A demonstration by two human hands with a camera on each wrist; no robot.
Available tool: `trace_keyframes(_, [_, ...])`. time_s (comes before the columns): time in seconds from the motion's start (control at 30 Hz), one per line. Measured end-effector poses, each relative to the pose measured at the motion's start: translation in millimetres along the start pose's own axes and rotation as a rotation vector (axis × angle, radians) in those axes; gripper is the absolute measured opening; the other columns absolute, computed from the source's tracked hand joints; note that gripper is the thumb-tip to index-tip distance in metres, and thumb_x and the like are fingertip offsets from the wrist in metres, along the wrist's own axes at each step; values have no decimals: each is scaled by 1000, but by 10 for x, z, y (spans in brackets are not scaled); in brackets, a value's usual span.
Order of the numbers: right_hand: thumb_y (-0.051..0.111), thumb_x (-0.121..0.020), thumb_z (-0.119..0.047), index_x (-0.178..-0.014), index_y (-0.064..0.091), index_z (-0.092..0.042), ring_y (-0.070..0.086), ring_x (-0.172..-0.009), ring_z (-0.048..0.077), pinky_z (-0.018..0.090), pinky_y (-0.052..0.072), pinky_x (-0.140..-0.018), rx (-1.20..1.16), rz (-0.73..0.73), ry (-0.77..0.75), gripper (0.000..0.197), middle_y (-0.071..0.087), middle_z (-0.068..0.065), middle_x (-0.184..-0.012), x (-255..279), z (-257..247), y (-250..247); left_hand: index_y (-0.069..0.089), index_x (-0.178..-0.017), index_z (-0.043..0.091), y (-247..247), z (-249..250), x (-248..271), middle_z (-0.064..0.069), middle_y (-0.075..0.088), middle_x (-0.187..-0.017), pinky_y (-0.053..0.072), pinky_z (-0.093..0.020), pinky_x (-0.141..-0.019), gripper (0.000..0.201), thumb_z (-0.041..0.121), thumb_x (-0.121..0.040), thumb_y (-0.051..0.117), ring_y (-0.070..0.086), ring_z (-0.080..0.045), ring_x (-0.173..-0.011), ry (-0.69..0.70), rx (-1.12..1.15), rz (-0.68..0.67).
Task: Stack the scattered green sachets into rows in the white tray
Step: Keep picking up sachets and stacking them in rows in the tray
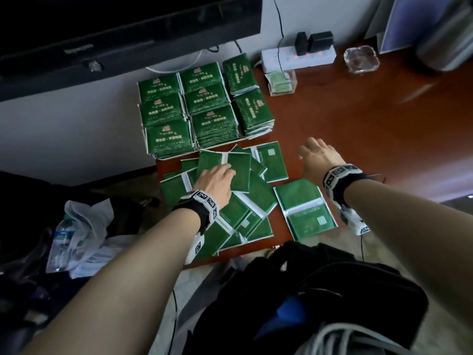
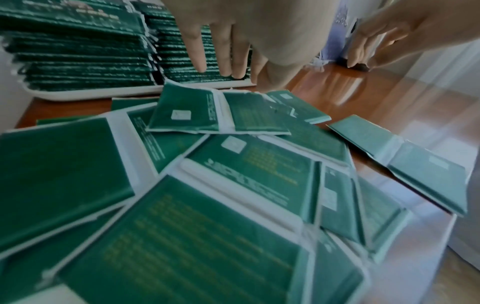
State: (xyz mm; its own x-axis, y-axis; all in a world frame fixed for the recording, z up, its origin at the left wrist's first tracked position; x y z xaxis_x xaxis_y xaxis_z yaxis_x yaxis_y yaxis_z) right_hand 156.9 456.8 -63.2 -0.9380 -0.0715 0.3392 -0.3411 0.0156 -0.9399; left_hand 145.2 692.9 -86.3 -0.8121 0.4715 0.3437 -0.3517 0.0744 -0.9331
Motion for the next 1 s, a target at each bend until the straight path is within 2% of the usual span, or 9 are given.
trace_keyframes(0.1, [56,-83,-7,-116,57,-16,48,-107,28,41,47,-90,-1,-101,-24,34,47,7,-112,117,87,231,43,-142,16,93,155,66,-3,35,-154,34,-43,-112,48,14,-95,52,35,-21,-140,-11,-7,-42])
trace_keyframes(0.27, [68,-87,-19,-125,55,-19,48,-112,25,39,46,-92,21,-208,-96,40,47,6,-118,148,-37,430,45,-141,17,111,286,-32,-1,49,-144,38,-41,-110,58,-2,-88,60,45,-20,-131,92,-60,-131])
trace_keyframes(0.4, [81,-77,-34,-129,51,-21,47,-110,23,39,46,-94,59,-283,-139,61,48,4,-119,98,-245,573,43,-144,20,70,280,-255,0,45,-146,33,-41,-113,68,-1,-83,66,40,-20,-134,213,-191,-218])
trace_keyframes(0.5, [85,-70,-38,-130,47,-20,47,-111,23,42,45,-96,155,-364,-144,74,48,4,-121,73,-332,697,41,-144,20,79,304,-437,-3,43,-146,32,-42,-113,72,3,-80,70,40,-23,-133,383,-328,-250])
trace_keyframes(0.57, [86,-70,-33,-132,43,-18,46,-113,24,43,45,-97,212,-377,-139,76,46,6,-122,53,-358,726,37,-145,20,82,320,-552,-7,37,-149,33,-44,-112,65,9,-85,59,37,-29,-133,451,-388,-302])
trace_keyframes(0.67, [86,-69,-33,-133,38,-16,45,-115,26,43,46,-97,268,-380,-128,82,46,8,-125,8,-382,761,36,-145,18,134,361,-754,-10,31,-153,26,-47,-114,60,24,-86,26,29,-35,-138,482,-379,-387])
trace_keyframes(0.77, [89,-64,-38,-136,37,-18,44,-115,25,42,46,-96,301,-395,-138,91,48,6,-125,-39,-405,780,45,-139,13,162,468,-929,-12,46,-141,27,-43,-109,43,31,-100,41,40,-32,-129,566,-472,-282])
trace_keyframes(0.87, [87,-66,-44,-138,34,-20,42,-116,24,40,43,-96,335,-416,-152,93,46,5,-128,-82,-390,810,37,-135,15,281,528,-986,-15,33,-140,30,-47,-109,46,12,-90,41,35,-37,-126,655,-565,-376])
trace_keyframes(1.0, [83,-69,-50,-138,37,-22,41,-119,23,38,41,-96,363,-431,-182,87,45,3,-130,-113,-381,839,33,-133,17,258,521,-1066,-16,27,-141,33,-49,-107,52,9,-88,58,33,-39,-126,664,-571,-377])
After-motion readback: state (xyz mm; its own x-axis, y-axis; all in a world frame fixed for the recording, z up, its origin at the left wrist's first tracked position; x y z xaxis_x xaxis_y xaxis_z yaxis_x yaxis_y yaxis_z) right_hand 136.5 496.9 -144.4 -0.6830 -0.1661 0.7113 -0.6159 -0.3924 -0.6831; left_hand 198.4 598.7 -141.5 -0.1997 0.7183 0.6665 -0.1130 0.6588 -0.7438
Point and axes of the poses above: each hand's wrist, its own x-axis away from the middle knuckle, its own y-axis out of the palm, z = x × y, the point moved 9 cm from there along -x, towards the middle knuckle
